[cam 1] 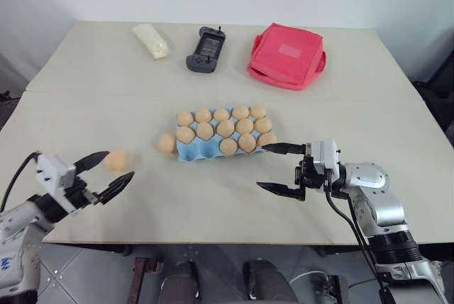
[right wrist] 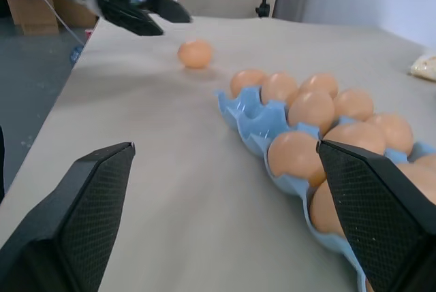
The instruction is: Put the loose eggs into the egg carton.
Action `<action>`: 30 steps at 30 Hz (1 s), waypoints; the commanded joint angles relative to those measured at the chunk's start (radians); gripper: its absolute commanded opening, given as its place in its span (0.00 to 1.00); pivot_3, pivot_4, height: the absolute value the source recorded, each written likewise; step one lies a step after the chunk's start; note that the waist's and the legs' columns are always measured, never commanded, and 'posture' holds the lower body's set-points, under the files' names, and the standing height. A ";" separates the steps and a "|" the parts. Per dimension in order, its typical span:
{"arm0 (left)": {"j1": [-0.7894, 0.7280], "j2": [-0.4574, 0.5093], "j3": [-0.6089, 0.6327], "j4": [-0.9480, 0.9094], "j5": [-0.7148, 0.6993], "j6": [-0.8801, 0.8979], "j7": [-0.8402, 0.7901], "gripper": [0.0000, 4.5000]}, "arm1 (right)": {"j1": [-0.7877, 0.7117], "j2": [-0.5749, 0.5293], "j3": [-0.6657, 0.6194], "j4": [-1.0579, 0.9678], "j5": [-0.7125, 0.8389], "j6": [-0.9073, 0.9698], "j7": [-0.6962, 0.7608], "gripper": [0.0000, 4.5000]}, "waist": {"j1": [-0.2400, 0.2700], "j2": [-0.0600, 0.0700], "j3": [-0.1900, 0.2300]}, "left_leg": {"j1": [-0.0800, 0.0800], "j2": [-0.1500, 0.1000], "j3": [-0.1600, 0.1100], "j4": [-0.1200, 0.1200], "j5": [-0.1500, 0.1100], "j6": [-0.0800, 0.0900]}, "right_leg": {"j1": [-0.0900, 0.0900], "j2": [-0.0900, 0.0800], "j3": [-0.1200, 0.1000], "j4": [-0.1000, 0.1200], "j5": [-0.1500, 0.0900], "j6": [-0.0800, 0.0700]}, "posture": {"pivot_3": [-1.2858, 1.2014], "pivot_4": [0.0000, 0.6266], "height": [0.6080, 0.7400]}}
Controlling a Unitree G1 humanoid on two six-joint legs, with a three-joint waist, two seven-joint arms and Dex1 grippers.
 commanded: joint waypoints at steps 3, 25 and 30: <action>0.082 -0.053 0.099 -0.049 -0.032 -0.026 0.078 1.00 | -0.025 0.025 0.003 0.021 0.021 -0.027 0.034 1.00 | -0.003 0.000 0.000 | 0.000 0.000 -0.001 -0.001 -0.001 -0.002 | 0.001 0.000 -0.001 -0.001 0.000 -0.001 | 0.52 0.24 1.00; -0.195 -0.016 -0.091 0.290 0.140 -0.143 0.157 1.00 | -0.033 0.039 0.015 -0.017 -0.002 0.003 -0.017 1.00 | -0.011 -0.001 -0.001 | 0.001 -0.002 0.003 -0.011 0.006 -0.007 | -0.004 0.004 0.001 -0.003 -0.001 -0.005 | 0.52 0.24 1.00; -0.246 -0.028 -0.149 0.344 0.138 -0.153 0.125 0.96 | -0.021 0.037 0.015 -0.037 -0.004 0.011 -0.035 1.00 | -0.014 -0.001 -0.001 | 0.001 0.000 0.004 -0.011 0.006 -0.009 | -0.006 0.006 0.000 -0.001 -0.001 -0.004 | 0.52 0.24 1.00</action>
